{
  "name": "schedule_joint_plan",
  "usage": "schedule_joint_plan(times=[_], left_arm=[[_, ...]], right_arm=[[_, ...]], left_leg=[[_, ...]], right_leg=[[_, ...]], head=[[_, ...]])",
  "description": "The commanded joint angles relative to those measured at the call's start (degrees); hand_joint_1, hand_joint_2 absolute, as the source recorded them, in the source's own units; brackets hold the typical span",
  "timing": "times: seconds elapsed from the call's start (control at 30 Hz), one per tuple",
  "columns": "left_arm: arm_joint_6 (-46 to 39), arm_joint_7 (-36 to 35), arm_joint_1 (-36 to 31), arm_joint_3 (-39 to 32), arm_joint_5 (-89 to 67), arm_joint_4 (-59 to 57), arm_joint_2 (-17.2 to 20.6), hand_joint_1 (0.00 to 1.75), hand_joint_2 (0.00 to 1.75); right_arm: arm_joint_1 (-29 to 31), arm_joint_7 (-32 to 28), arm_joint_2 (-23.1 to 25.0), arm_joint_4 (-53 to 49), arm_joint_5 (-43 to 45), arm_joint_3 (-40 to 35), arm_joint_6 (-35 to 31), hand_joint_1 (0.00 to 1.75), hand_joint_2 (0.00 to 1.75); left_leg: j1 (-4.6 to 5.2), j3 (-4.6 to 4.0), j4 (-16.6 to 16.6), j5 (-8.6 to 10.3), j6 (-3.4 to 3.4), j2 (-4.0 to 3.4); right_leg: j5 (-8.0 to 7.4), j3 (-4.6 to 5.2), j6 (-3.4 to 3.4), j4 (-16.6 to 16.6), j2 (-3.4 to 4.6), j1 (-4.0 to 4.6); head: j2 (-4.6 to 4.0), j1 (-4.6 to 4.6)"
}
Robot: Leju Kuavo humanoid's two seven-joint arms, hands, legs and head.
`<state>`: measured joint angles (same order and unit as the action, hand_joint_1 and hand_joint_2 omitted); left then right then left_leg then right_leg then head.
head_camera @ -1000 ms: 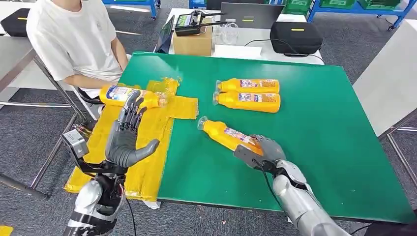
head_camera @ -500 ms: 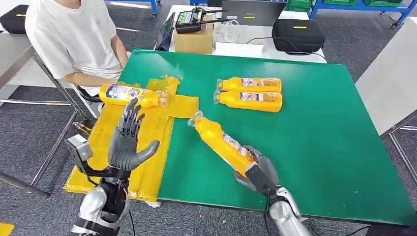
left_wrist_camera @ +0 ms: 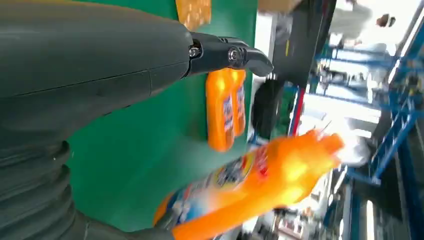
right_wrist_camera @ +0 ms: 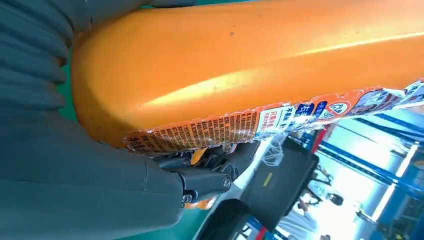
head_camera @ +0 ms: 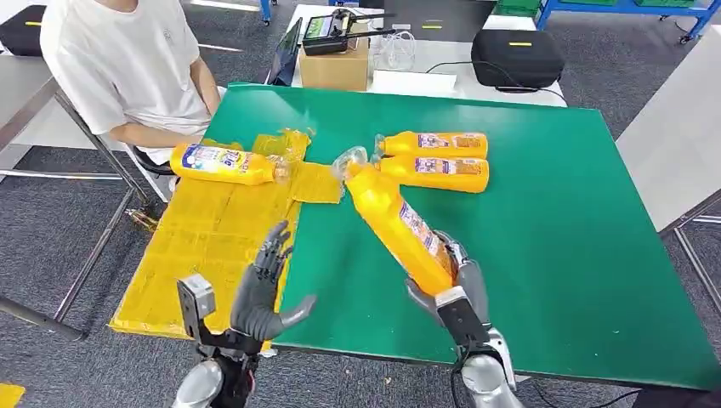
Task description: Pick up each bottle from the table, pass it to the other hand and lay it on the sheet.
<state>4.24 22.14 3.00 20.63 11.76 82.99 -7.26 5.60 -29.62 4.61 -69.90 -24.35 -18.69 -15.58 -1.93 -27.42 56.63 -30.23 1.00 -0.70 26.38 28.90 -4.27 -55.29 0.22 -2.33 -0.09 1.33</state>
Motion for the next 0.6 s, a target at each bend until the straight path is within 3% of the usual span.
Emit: schedule_joint_plan(times=[0.03,0.2,0.37,0.6], left_arm=[[4.12,-1.14,-1.98,3.23,2.9,-1.95,0.9,0.0,1.75],[6.97,-2.13,-4.02,3.92,5.78,-1.82,0.38,0.0,1.75],[6.66,-5.57,-5.55,4.02,12.27,-2.64,-0.71,0.0,1.75],[7.43,-5.52,-6.79,5.86,14.56,-2.09,0.18,0.0,1.75]], right_arm=[[3.55,-0.43,0.17,2.33,-0.47,-7.98,4.46,1.75,1.75],[6.04,-2.55,1.08,6.82,-3.2,-15.75,7.0,1.75,1.75],[5.97,-7.17,1.83,8.09,-5.38,-22.28,3.74,1.75,1.75],[6.75,-8.24,1.59,7.5,-4.01,-24.57,1.76,1.75,1.75]], left_leg=[[0.02,0.06,-0.09,0.01,-0.12,-0.02],[-0.03,0.04,-0.08,0.01,-0.12,-0.05],[-0.01,0.05,-0.09,0.02,-0.11,0.06],[-0.03,0.04,-0.15,0.05,-0.18,0.17]], right_leg=[[-0.02,-0.02,0.21,0.06,0.05,0.02],[-0.03,-0.02,0.24,0.06,0.07,0.07],[-0.01,-0.09,0.2,0.07,-0.07,0.05],[-0.02,-0.11,0.31,0.16,-0.16,0.09]], head=[[0.0,0.02],[0.0,0.02],[0.0,0.0],[0.0,0.04]])
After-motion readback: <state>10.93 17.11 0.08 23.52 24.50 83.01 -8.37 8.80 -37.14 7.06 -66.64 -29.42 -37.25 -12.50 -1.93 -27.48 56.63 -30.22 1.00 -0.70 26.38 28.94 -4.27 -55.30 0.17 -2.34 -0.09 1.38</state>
